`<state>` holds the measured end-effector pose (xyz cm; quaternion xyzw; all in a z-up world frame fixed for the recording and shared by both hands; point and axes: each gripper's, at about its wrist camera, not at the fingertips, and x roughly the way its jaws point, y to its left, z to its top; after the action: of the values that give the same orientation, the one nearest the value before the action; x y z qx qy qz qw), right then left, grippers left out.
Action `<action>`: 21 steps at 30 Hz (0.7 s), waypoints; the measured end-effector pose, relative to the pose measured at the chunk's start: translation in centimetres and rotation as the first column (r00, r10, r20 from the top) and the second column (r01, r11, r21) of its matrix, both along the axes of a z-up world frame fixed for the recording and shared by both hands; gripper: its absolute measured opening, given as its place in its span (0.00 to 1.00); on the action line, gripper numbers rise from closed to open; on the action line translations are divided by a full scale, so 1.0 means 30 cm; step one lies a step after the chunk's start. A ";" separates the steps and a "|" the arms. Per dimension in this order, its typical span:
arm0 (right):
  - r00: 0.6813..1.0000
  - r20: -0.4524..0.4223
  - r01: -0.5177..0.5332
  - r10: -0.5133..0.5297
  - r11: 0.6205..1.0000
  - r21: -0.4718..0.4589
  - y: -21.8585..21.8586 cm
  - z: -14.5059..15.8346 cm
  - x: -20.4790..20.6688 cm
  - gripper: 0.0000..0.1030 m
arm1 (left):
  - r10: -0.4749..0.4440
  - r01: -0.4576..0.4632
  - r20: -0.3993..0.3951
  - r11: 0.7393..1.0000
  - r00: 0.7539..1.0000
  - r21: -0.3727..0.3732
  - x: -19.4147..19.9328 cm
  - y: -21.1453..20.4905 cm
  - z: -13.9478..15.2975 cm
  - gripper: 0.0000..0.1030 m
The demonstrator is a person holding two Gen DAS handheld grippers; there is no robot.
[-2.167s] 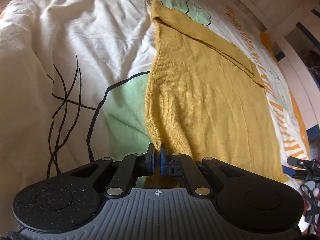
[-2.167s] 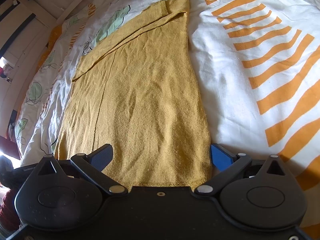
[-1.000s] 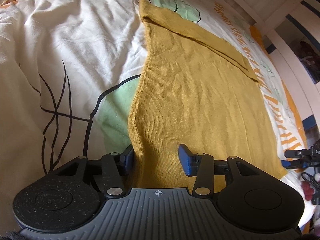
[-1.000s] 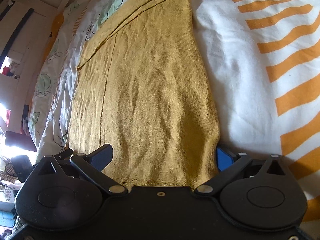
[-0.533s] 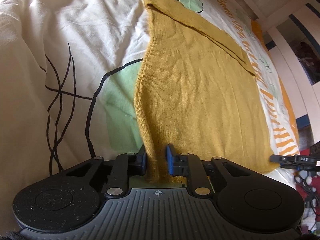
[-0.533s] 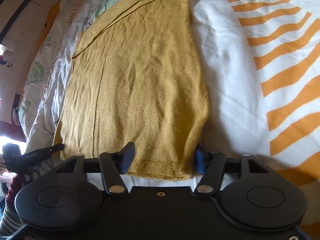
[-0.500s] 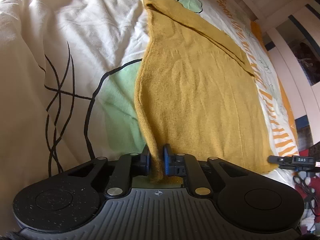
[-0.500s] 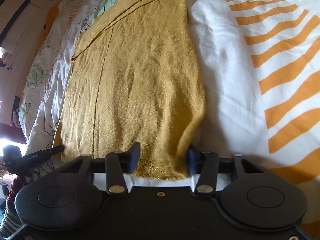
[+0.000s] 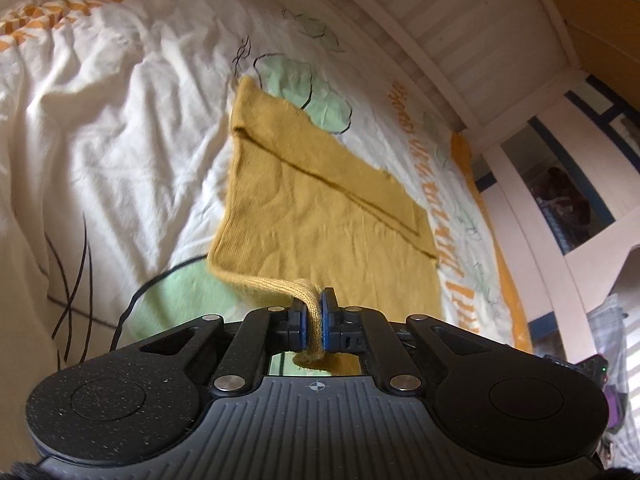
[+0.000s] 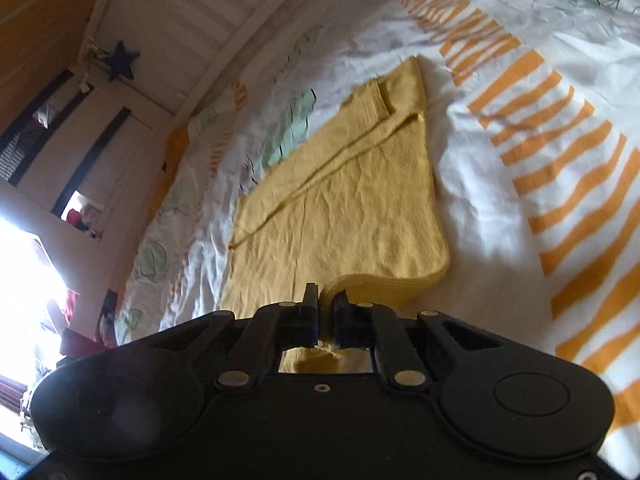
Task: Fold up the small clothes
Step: 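Lift the hem with both grippers and fold it over toward the collar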
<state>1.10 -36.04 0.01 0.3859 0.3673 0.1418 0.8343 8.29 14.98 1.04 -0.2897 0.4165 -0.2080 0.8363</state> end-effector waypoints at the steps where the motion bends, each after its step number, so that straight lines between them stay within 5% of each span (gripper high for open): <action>1: 1.000 0.022 0.011 -0.011 1.000 0.010 -0.010 0.011 0.017 0.14 | 0.012 -0.012 0.012 1.000 1.000 -0.014 0.024 -0.001 0.014 0.04; 5: 0.997 0.069 0.023 -0.023 1.000 -0.007 -0.020 0.050 0.122 0.14 | 0.040 -0.038 0.046 0.999 0.998 -0.026 0.122 -0.018 0.043 0.04; 10: 0.999 -0.025 -0.022 0.021 0.999 -0.045 -0.020 0.020 0.167 0.22 | 0.016 -0.016 0.032 1.000 0.999 -0.008 0.157 -0.032 0.017 0.04; 12: 0.998 -0.055 -0.021 0.018 0.998 -0.059 -0.018 -0.003 0.156 0.34 | 0.019 -0.019 0.017 1.000 1.000 -0.007 0.155 -0.028 -0.002 0.04; 14: 0.997 -0.063 -0.039 0.033 0.995 -0.094 -0.005 -0.017 0.147 0.56 | 0.025 -0.025 -0.001 1.000 1.000 -0.010 0.154 -0.012 -0.022 0.04; 15: 0.997 -0.057 -0.054 0.047 0.991 -0.119 0.010 -0.018 0.147 0.56 | 0.027 -0.027 -0.006 1.000 1.000 -0.010 0.151 -0.007 -0.028 0.04; 17: 0.994 -0.035 -0.113 0.108 0.971 -0.209 0.054 -0.010 0.164 0.56 | 0.029 -0.029 -0.011 1.000 1.000 -0.004 0.146 0.001 -0.033 0.04; 21: 0.960 -0.001 -0.251 0.281 0.856 -0.453 0.174 -0.027 0.243 0.58 | 0.038 -0.038 -0.015 0.999 0.999 -0.004 0.140 0.011 -0.036 0.04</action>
<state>8.40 -30.82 -0.78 0.1239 0.4126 0.1794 0.8844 12.48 15.31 -0.06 -0.3009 0.4165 -0.1909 0.8364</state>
